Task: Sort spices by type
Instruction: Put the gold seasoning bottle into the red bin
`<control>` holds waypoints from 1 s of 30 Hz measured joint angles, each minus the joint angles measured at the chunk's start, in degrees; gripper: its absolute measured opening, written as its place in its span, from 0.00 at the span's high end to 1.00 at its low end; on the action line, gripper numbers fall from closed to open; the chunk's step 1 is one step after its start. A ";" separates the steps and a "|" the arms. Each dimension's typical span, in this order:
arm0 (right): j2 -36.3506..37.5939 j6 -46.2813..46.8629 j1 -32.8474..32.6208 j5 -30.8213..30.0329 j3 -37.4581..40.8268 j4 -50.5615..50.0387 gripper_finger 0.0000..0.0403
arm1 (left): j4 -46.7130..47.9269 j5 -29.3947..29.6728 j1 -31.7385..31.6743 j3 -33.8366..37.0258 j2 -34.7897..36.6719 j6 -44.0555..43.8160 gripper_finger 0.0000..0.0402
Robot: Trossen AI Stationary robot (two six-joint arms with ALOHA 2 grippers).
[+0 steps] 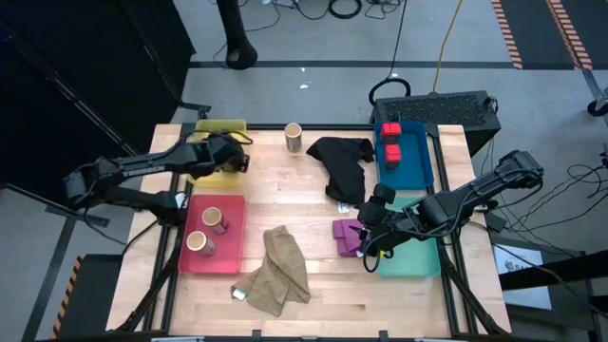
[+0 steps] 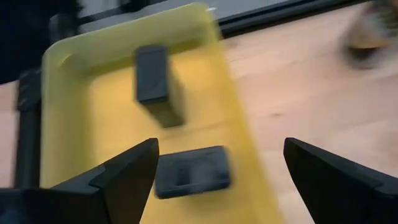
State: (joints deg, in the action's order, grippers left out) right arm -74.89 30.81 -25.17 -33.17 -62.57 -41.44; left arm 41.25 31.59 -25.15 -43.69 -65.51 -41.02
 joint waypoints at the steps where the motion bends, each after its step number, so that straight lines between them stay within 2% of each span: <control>1: 0.00 0.00 0.00 -0.16 0.00 0.06 0.40 | -0.24 -0.95 0.42 -0.41 0.80 1.06 0.13; 6: -0.02 1.21 0.24 -4.23 0.00 1.20 0.40 | -6.36 -6.08 5.33 -1.10 4.27 9.68 0.13; 12: 0.10 0.76 1.25 -4.05 0.00 0.93 0.40 | -29.77 -16.68 11.07 -1.19 4.12 24.26 0.13; 18: 0.38 0.01 1.97 -4.06 0.00 -0.72 0.40 | -48.49 -16.55 11.20 -1.21 -1.69 32.24 0.13; 30: 0.66 0.02 1.95 -4.30 -0.04 -8.55 0.40 | -64.96 -16.50 6.20 -1.19 -18.87 32.45 0.13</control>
State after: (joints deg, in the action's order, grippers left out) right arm -74.24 30.83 -23.22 -37.46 -62.61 -49.99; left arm -23.71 15.09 -18.95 -44.88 -84.38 -8.56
